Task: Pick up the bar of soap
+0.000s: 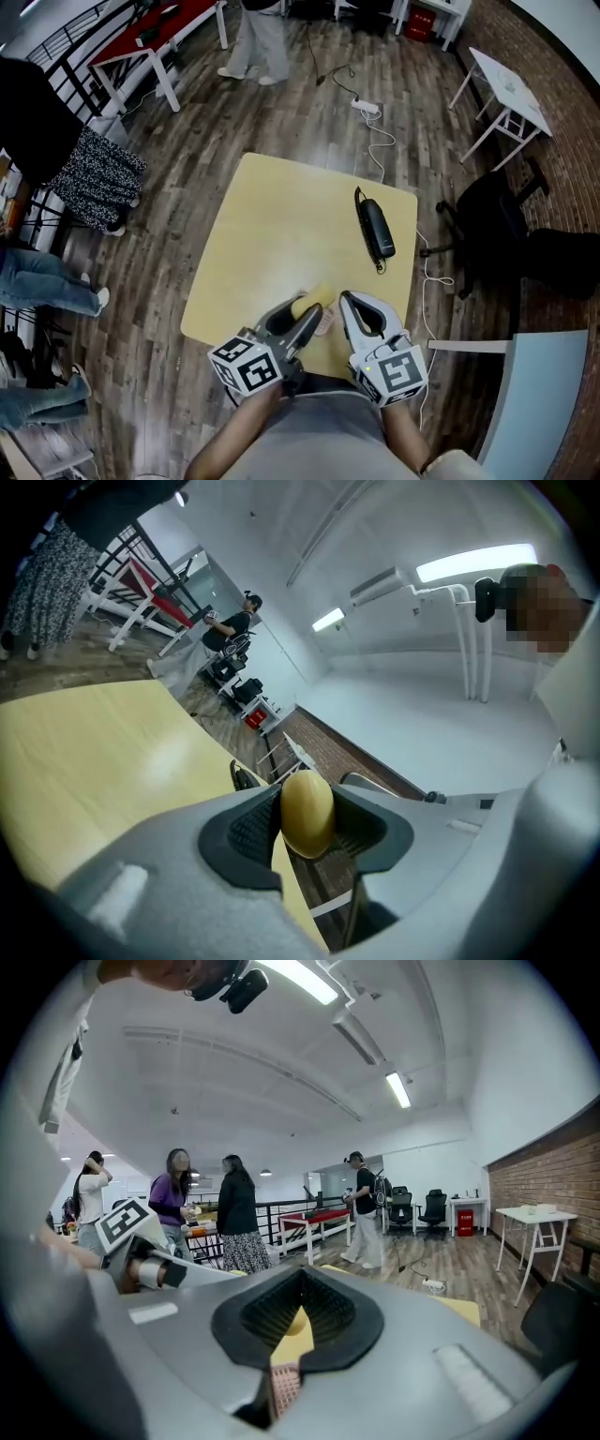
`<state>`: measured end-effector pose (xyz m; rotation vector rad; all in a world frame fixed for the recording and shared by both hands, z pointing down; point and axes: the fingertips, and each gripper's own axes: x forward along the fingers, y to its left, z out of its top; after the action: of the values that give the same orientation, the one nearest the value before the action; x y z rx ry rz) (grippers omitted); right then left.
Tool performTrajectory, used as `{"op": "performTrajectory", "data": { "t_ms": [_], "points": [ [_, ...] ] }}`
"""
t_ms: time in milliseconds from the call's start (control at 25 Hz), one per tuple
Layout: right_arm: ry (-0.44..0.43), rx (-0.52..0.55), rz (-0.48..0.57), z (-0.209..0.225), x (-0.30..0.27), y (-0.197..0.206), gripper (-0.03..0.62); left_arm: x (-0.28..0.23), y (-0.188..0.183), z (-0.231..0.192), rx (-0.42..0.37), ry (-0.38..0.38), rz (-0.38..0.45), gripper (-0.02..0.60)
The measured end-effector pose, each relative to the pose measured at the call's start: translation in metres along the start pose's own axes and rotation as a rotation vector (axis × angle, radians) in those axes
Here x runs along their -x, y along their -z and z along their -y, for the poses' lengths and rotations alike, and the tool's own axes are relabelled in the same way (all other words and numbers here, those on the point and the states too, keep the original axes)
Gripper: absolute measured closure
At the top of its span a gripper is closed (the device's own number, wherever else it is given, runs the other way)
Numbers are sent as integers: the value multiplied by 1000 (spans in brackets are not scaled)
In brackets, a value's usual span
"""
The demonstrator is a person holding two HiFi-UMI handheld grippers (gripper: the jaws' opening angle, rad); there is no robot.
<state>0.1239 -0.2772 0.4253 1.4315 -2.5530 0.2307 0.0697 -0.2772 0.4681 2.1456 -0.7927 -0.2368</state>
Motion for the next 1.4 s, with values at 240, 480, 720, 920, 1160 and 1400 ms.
{"op": "performTrajectory", "data": {
  "t_ms": [240,480,720,920,1160,1400],
  "points": [
    [15,7,31,3,14,-20,594,2,-22,23,-90,15,22,423],
    [9,12,45,0,21,-27,594,5,-29,42,-138,21,26,423],
    [3,16,58,-3,25,-39,594,10,-41,56,-188,27,46,423],
    [-10,22,77,-6,27,-50,594,11,-49,65,-213,39,61,423],
    [-6,2,79,-6,27,-52,594,12,-51,68,-231,40,62,423],
    [-1,4,72,-6,24,-49,594,11,-52,64,-239,31,62,423]
  ]
}}
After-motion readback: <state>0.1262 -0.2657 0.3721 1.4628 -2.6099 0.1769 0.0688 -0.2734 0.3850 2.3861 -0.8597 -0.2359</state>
